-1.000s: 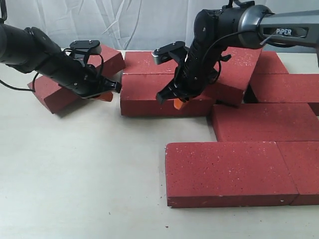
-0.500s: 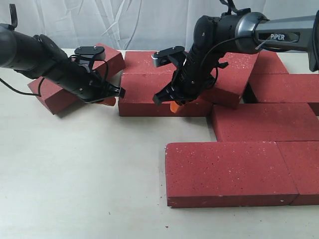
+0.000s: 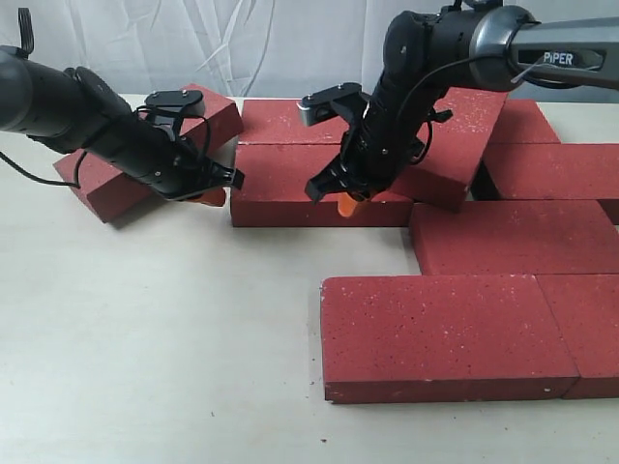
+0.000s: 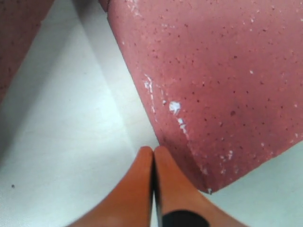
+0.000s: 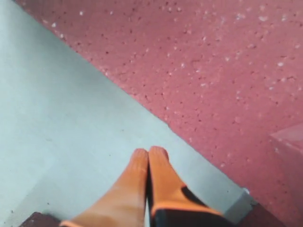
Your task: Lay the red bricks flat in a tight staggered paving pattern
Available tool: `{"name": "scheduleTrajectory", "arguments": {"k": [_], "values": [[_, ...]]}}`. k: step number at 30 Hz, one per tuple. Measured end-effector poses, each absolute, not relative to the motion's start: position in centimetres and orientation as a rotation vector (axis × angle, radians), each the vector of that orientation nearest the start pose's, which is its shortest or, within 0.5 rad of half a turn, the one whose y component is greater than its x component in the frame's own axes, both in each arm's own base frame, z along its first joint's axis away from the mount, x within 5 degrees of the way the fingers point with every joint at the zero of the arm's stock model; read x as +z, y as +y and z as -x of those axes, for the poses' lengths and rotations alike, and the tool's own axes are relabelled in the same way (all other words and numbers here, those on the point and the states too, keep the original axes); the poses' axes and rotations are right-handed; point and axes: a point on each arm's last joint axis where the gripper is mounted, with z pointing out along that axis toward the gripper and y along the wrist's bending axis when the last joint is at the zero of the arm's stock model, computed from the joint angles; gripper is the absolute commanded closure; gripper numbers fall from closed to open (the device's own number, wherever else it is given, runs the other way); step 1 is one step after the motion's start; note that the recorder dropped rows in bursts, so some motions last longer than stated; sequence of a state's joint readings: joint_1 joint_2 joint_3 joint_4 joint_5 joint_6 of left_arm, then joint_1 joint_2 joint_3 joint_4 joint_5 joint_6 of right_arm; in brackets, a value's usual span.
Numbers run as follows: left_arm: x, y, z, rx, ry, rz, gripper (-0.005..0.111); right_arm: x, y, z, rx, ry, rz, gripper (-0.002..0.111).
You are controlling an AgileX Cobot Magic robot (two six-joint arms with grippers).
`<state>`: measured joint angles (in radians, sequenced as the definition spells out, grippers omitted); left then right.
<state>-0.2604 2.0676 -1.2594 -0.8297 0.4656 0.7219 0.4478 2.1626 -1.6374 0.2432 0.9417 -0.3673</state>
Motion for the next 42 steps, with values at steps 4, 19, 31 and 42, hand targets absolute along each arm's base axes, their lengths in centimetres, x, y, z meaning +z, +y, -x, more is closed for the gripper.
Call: {"name": "scheduleTrajectory", "arguments": {"k": [4, 19, 31, 42], "values": [[12.9, -13.6, -39.2, -0.553, 2.598, -0.391, 0.107, 16.0, 20.8, -39.2, 0.321, 2.777, 1.023, 0.109], [13.3, -13.8, -40.0, -0.521, 2.542, -0.348, 0.107, 15.8, 20.7, -38.3, 0.357, 2.823, 1.137, 0.109], [12.4, -13.9, -41.0, -0.481, 2.535, -0.384, 0.107, 17.8, 20.5, -38.0, 0.354, 2.788, 1.145, 0.109], [11.7, -16.3, -41.4, -0.494, 2.519, -0.445, 0.107, 21.8, 18.4, -37.6, 0.264, 2.737, 1.143, 0.109]]}}
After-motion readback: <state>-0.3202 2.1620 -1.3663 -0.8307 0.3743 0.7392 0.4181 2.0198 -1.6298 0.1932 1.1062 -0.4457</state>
